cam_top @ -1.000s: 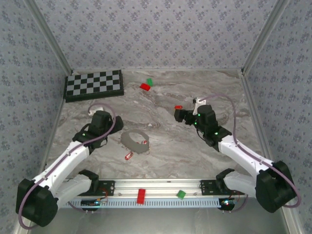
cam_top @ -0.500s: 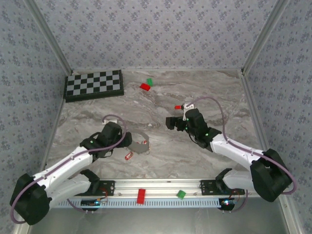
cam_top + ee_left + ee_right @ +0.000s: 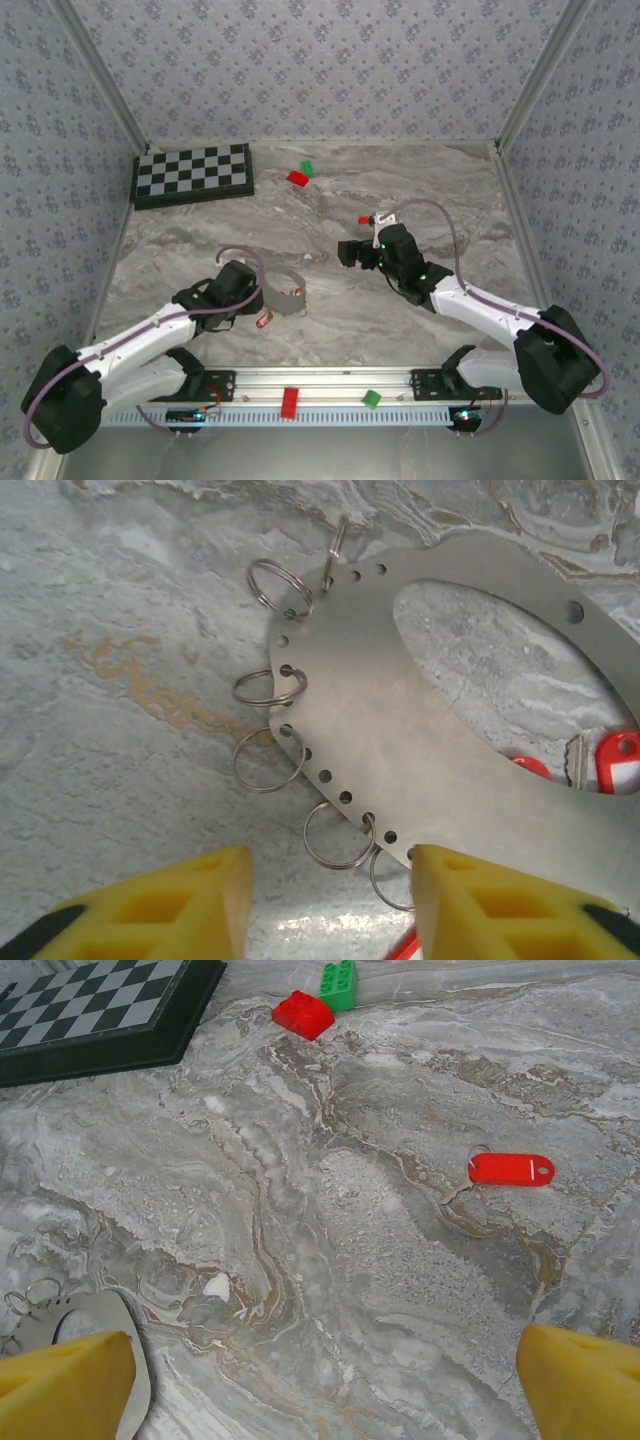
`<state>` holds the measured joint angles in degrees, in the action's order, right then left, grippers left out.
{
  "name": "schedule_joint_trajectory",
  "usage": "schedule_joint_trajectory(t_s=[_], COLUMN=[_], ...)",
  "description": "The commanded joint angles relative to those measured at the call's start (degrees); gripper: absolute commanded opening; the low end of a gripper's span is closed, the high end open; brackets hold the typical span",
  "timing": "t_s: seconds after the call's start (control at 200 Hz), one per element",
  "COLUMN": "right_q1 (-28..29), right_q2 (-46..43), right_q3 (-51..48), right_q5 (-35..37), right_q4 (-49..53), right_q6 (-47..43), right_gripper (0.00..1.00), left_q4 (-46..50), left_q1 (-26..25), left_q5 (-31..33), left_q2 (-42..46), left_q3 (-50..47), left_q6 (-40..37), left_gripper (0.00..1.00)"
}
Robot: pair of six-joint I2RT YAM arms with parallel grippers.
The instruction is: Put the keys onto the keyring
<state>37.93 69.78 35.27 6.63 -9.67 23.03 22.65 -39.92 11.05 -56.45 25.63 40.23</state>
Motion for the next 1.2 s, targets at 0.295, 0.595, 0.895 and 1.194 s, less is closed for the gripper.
schedule_joint_trajectory(t_s=[0.295, 0.595, 0.895, 1.194], right_q1=[0.42, 0.73, 0.89, 0.91], right_q2=[-0.44, 0.20, 0.09, 0.01], right_q3=[0.07, 0.24, 0.41, 0.48], right_q5=[-1.23, -2.23, -2.69, -2.78], right_q4=[-0.70, -0.88, -0.61, -0.39], right_q6=[-0.83, -0.81, -0.90, -1.01], right_gripper=[0.99, 0.99, 0.99, 0.99], left_q4=[-0.86, 0.10, 2.24, 4.23], left_q1=[-2.34, -2.71, -3.25, -3.57], left_q5=[-1.37, 1.88, 4.38, 7.44], left_q2=[-7.39, -10.53, -15.21, -16.56], left_q3=[2.90, 4.48, 6.78, 7.96], left_q6=[-4.52, -4.35, -3.27, -1.56], left_gripper=[0.34, 0.35, 0.35, 0.35])
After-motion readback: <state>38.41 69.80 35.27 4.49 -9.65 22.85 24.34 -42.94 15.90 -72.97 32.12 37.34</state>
